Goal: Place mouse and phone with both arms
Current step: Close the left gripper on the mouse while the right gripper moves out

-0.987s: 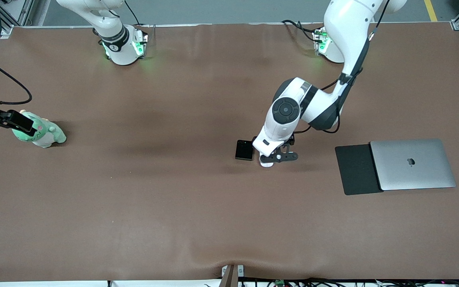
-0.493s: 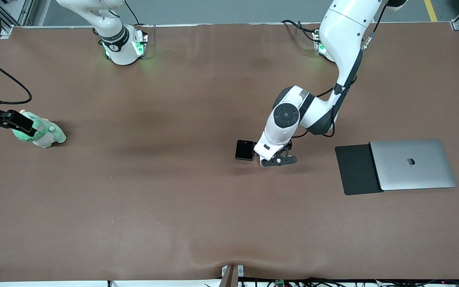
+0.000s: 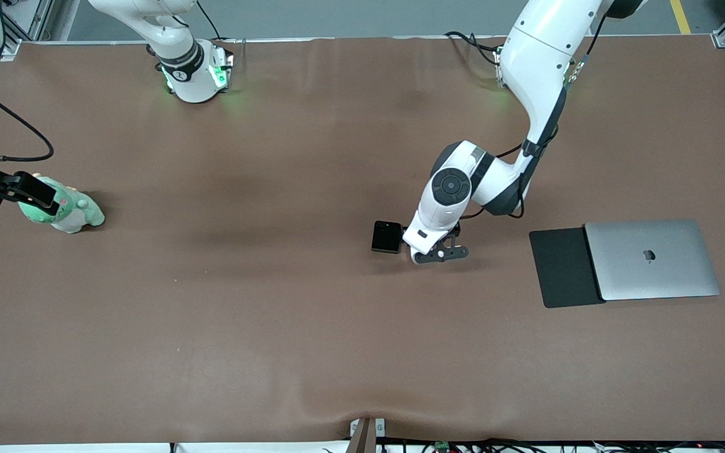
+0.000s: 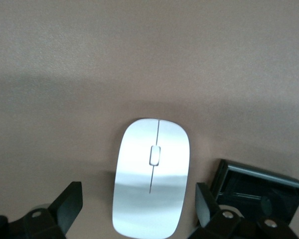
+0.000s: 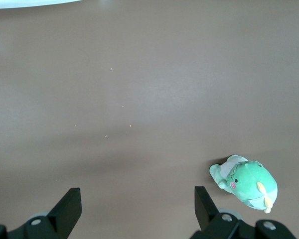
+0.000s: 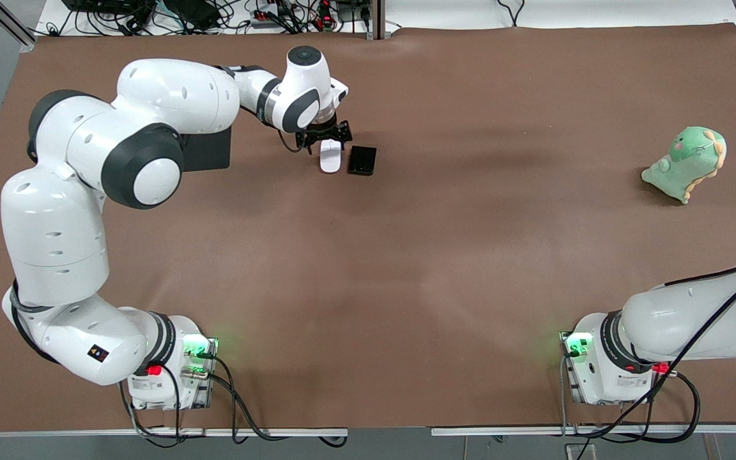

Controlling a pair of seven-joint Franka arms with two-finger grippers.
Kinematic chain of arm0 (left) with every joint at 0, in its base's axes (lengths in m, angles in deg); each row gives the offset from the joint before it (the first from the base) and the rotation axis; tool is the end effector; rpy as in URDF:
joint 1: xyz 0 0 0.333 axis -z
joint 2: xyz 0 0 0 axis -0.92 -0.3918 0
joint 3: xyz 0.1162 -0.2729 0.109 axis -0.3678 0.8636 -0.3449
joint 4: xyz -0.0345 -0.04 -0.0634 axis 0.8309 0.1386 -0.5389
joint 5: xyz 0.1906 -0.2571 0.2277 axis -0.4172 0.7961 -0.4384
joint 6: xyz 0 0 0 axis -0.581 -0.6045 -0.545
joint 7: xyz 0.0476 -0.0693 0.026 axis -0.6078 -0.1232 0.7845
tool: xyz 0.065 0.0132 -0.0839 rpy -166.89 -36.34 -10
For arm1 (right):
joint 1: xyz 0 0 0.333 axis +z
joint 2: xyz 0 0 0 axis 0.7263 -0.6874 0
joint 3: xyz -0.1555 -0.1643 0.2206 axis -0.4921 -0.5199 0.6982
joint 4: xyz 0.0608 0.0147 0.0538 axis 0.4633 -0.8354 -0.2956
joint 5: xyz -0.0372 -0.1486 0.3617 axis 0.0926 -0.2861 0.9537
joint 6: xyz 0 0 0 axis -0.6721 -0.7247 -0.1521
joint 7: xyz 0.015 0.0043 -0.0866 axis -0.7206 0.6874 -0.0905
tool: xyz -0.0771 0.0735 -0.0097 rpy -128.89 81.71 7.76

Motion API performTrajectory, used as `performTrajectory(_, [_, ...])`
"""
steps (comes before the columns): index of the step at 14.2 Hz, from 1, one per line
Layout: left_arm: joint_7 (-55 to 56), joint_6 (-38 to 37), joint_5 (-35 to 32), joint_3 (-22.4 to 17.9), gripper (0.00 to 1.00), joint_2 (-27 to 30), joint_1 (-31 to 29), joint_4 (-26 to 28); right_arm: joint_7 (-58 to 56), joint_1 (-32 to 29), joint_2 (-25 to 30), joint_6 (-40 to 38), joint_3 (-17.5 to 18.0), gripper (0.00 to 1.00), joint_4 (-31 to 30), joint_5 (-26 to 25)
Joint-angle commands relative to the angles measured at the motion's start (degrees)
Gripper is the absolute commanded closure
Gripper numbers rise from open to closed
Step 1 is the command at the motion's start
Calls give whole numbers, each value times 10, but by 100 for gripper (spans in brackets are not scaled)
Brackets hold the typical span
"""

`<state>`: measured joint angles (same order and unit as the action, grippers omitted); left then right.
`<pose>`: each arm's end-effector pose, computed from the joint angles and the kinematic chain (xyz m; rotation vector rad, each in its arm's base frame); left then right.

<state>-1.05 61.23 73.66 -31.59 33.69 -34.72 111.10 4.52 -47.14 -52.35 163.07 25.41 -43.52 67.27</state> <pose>0.5308 -0.3779 0.1924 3.1067 0.2155 -0.0212 0.5970 -0.0010 0.6197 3.0906 -0.1700 0.1034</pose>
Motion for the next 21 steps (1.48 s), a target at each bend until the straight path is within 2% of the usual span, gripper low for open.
performTrajectory(1, [30, 22, -17, -2, 0, -9, 7, 2, -3, 4, -2, -5, -3, 0, 11, 7])
performTrajectory(4, [33, 26, -23, -3, 0, -17, 14, -1, -4, 7, -2, -5, -2, 0, 12, 8])
performTrajectory(9, [34, 26, -25, -3, 0, -24, 15, -1, -1, 57, -1, -9, 0, 0, 26, 10])
performTrajectory(12, [39, 26, -25, -3, 0, -27, 17, 0, 0, 63, -2, -8, -1, 0, 27, 54])
performTrajectory(13, [40, 26, -26, -3, 13, -27, 17, 0, 0, 63, -2, -6, -1, 0, 27, 69])
performTrajectory(14, [40, 26, -25, -3, 31, -27, 16, 0, 0, 65, -4, -5, -1, 0, 27, 83])
performTrajectory(15, [40, 25, -25, -3, 37, -26, 15, 0, 1, 72, -9, -5, -1, 0, 27, 91])
performTrajectory(18, [40, 25, -26, -3, 90, -24, 13, 3, 1, 88, -30, -3, -1, 0, 27, 106])
performTrajectory(19, [38, 25, -26, -3, 100, -21, 13, 5, 2, 96, -36, -3, -1, 0, 27, 106])
performTrajectory(21, [36, 20, -26, -3, 100, -10, 10, 6, 5, 121, -48, -1, -1, 0, 27, 105])
